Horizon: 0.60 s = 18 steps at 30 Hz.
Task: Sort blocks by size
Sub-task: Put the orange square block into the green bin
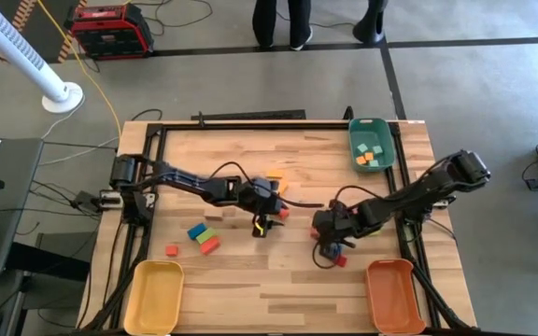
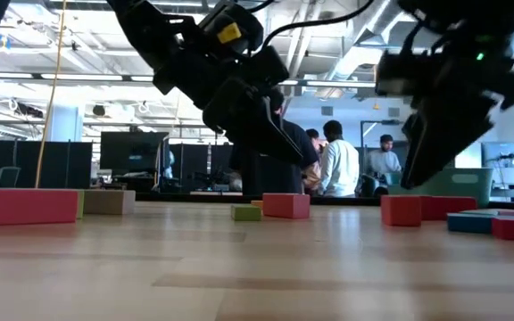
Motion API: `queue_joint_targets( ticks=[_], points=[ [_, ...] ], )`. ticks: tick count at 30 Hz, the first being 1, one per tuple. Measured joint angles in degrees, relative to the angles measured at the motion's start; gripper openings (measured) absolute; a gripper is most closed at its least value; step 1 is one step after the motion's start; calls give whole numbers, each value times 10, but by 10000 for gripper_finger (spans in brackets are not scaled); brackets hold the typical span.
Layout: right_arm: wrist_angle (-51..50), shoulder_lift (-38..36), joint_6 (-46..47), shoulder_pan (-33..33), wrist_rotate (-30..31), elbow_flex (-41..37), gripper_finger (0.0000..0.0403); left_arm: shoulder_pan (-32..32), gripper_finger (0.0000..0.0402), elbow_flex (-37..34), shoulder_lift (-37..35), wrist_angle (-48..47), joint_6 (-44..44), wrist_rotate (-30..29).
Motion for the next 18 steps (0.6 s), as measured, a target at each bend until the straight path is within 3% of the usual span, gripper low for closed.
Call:
queue_joint_targets(
  ticks=[10, 18],
  points=[
    [-31, -33, 64, 30, 17, 0, 254, -27, 247, 0, 0, 55, 6, 0],
    [-36, -34, 98, 52, 17, 1, 254, -44, 247, 0, 0, 96, -39, 0]
  ],
)
